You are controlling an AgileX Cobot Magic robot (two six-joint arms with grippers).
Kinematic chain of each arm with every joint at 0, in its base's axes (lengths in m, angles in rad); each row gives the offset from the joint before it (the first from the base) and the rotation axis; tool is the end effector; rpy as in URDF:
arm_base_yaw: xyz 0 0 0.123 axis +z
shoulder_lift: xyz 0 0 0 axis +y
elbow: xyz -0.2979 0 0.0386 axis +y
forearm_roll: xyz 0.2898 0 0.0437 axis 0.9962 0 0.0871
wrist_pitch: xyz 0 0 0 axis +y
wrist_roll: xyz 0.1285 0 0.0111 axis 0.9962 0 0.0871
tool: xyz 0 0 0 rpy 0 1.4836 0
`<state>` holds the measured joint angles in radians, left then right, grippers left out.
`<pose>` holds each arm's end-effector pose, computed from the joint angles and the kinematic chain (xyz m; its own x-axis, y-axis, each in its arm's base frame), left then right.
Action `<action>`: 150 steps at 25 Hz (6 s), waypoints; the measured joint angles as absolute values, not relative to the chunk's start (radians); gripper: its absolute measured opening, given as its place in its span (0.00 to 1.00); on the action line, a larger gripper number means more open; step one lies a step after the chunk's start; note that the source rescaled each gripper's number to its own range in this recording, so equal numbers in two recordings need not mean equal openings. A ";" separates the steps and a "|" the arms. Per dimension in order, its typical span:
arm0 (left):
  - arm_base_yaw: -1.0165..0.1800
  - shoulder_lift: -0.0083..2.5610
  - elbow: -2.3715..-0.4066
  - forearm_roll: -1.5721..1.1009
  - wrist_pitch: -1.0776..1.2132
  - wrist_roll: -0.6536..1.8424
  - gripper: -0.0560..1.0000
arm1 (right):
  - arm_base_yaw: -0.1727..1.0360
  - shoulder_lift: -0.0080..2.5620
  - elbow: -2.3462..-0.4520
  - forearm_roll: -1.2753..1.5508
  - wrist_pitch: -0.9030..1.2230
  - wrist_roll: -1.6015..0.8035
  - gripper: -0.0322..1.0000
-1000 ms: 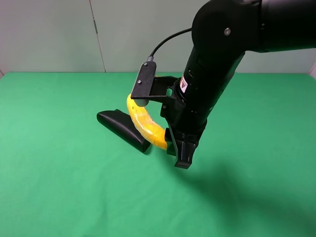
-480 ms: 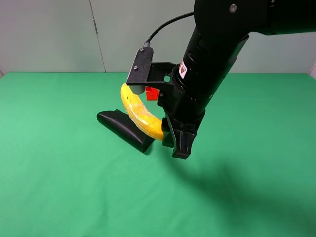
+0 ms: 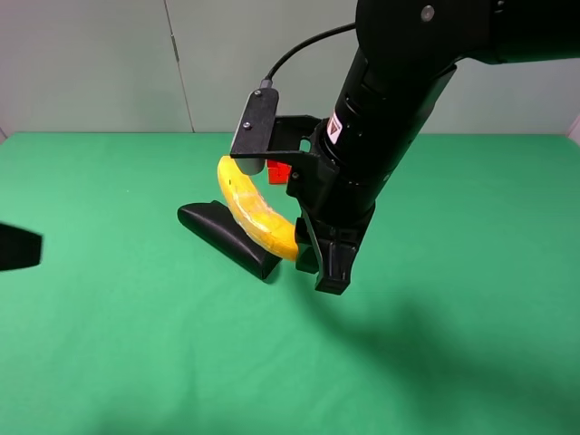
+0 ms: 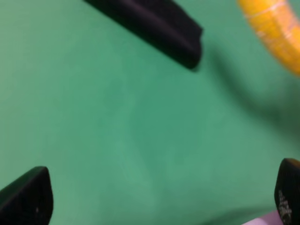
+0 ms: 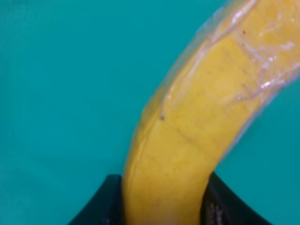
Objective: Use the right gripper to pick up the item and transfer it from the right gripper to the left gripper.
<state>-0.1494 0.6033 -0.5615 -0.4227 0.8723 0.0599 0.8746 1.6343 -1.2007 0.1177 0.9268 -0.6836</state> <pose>0.1470 -0.0631 0.2691 -0.7588 -0.0969 -0.6440 0.1999 0.9065 -0.3719 0.2323 0.2968 0.2131 -0.0515 -0.9544 -0.2941 -0.9918 0.0834 -0.0971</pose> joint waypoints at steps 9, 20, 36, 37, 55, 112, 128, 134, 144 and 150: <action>-0.149 0.841 -0.562 -0.694 0.738 0.230 0.91 | 0.875 1.634 -1.201 0.141 0.924 -0.702 0.04; -0.149 1.102 -0.562 -0.995 0.645 0.473 0.91 | 0.875 1.634 -1.201 0.152 0.913 -0.703 0.04; -0.149 1.386 -0.583 -1.456 0.771 0.795 0.91 | 0.875 1.634 -1.201 0.168 0.916 -0.705 0.04; -0.149 1.401 -0.592 -1.459 0.784 0.795 0.91 | 0.875 1.634 -1.201 0.168 0.916 -0.705 0.04; -0.149 1.601 -0.632 -1.543 0.814 0.863 0.91 | 0.875 1.634 -1.201 0.211 0.911 -0.709 0.04; -0.149 1.691 -0.633 -1.658 0.977 0.937 0.05 | 0.875 1.634 -1.201 0.305 0.900 -0.731 0.44; -0.149 1.691 -0.633 -1.658 0.978 0.937 0.05 | 0.875 1.564 -1.208 0.202 0.889 -0.593 1.00; -0.149 1.691 -0.633 -1.658 0.978 0.937 0.05 | 0.875 1.439 -1.219 0.020 0.907 -0.454 1.00; -0.149 1.691 -0.633 -1.658 0.978 0.937 0.05 | 0.718 1.201 -1.219 -0.076 1.101 -0.346 1.00; -0.149 1.691 -0.633 -1.658 0.978 0.942 0.05 | 0.627 1.048 -1.219 -0.079 1.208 -0.340 1.00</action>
